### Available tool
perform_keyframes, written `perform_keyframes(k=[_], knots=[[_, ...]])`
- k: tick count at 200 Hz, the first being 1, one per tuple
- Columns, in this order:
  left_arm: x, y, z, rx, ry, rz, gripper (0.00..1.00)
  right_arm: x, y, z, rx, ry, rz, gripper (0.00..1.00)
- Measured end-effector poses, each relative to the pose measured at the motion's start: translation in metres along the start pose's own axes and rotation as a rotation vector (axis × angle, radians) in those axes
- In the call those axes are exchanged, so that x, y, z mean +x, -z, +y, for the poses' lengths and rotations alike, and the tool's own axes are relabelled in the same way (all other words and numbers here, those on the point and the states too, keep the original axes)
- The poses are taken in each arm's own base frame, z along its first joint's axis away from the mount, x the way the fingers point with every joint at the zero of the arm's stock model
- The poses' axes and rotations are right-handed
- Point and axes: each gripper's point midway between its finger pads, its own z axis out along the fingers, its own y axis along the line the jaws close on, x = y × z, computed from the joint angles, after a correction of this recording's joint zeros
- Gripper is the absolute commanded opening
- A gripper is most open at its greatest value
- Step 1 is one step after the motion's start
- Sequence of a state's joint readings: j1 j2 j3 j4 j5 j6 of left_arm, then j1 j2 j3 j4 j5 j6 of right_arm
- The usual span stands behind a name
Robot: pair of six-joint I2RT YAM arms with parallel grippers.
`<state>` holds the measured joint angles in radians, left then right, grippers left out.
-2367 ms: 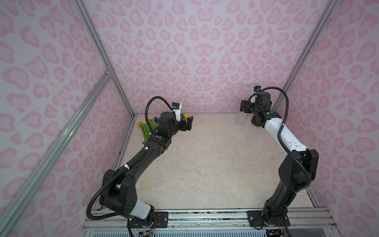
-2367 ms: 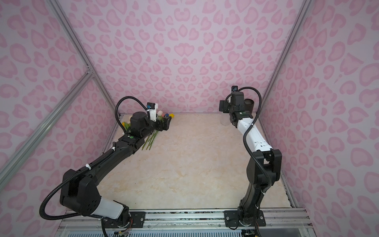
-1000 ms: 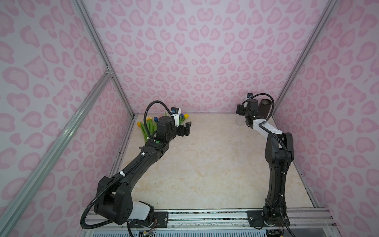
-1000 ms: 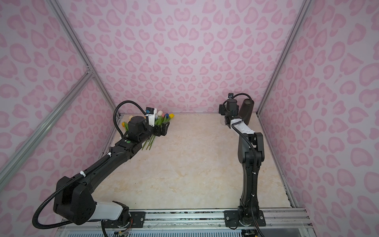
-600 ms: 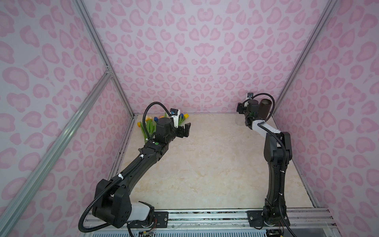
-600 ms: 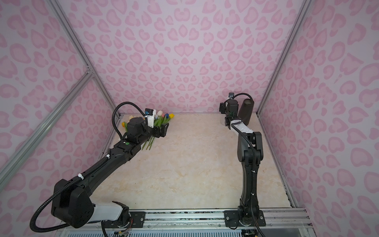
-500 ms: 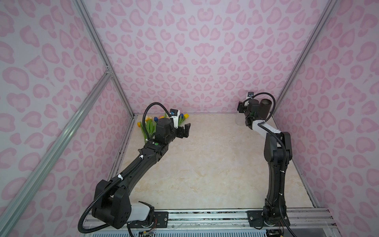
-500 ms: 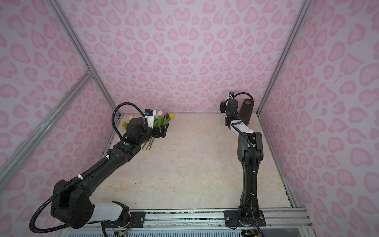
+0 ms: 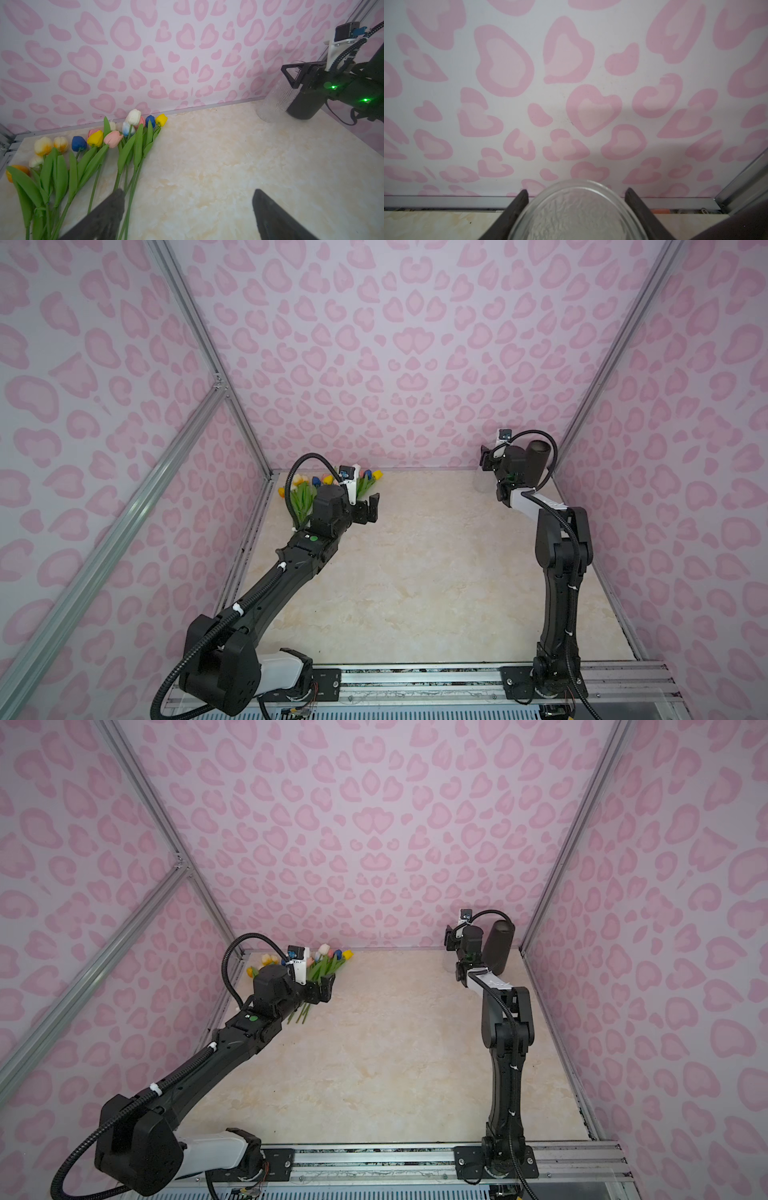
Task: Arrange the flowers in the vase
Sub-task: 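Carry the glass vase with the right gripper toward the tulips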
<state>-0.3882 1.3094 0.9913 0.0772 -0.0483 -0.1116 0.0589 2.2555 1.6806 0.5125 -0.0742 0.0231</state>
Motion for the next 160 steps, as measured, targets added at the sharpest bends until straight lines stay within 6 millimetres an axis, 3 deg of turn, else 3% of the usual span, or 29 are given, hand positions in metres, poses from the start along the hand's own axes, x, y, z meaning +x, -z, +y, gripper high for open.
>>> perform_keyframes(k=[53, 86, 113, 160], knots=[[0.003, 0.008, 0.016, -0.083, 0.028, -0.011, 0.97, 0.003, 0.027, 0.021, -0.066, 0.004, 0.042, 0.37], [0.010, 0.008, 0.027, -0.125, 0.042, -0.002, 0.97, -0.005, 0.057, 0.048, -0.129, 0.015, 0.047, 0.35], [0.019, 0.006, 0.041, -0.168, 0.061, 0.013, 0.97, -0.009, 0.088, 0.095, -0.225, 0.028, 0.049, 0.35], [0.033, 0.008, 0.071, -0.244, 0.106, 0.035, 0.97, -0.006, 0.138, 0.204, -0.421, 0.080, 0.033, 0.35]])
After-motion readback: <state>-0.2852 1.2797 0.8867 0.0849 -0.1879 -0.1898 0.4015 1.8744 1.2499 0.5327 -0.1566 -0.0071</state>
